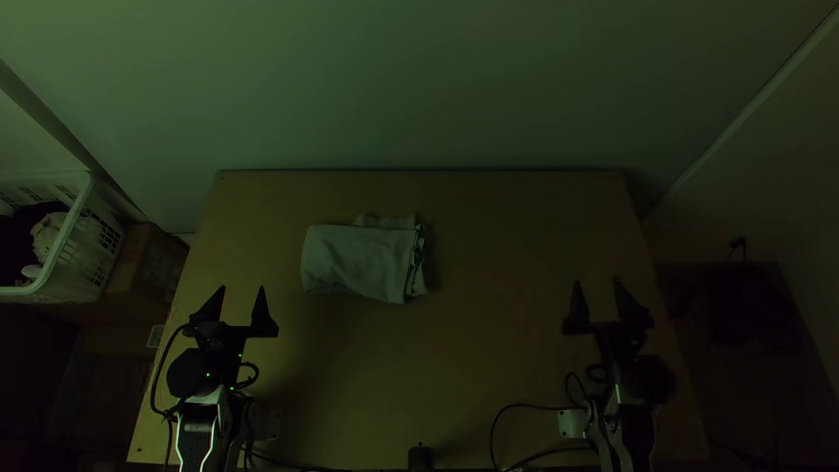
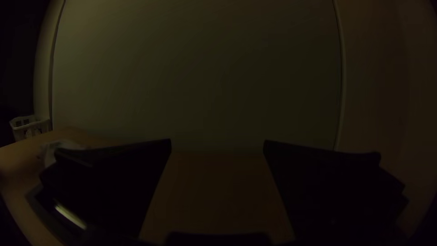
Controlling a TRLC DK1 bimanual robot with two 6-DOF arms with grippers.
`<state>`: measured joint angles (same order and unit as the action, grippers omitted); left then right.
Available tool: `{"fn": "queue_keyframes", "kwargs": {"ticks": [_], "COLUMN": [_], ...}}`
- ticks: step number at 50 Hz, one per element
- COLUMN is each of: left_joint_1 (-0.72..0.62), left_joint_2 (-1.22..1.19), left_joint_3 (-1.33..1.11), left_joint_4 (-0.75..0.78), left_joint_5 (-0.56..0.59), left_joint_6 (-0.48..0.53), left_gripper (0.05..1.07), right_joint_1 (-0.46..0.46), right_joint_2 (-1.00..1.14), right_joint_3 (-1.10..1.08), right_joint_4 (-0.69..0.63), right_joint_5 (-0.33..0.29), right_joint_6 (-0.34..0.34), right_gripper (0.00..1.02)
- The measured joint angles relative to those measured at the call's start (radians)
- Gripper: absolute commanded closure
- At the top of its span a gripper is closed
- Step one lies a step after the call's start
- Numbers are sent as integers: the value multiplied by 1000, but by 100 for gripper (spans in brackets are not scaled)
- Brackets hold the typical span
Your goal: Fold the t-shirt
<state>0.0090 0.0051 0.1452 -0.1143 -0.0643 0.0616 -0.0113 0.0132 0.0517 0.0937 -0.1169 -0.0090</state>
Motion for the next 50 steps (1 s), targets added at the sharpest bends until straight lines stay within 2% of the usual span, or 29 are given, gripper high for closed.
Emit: {"fn": "queue_keyframes", "kwargs": {"ticks": [4,7,9,16,50], "left_joint_1": [0,0,2,6,8], "left_joint_2": [0,2,1,-3,-3], "left_joint_3": [-39,-59,-60,-55,-53], "left_joint_4": [16,26,26,-1,-8], "left_joint_5": [0,0,0,0,1], "left_joint_6": [0,3,3,3,3], "left_gripper": [10,10,10,10,10], "right_joint_1": [-31,-68,-91,-150,-154], "right_joint_2": [-7,7,14,29,-8], "right_joint_3": [-31,-31,-31,-31,-31], "right_joint_4": [-66,-69,-69,-71,-72], "right_joint_5": [0,8,13,23,23], "right_joint_6": [0,5,8,8,8], "right_gripper": [9,8,4,4,4]}}
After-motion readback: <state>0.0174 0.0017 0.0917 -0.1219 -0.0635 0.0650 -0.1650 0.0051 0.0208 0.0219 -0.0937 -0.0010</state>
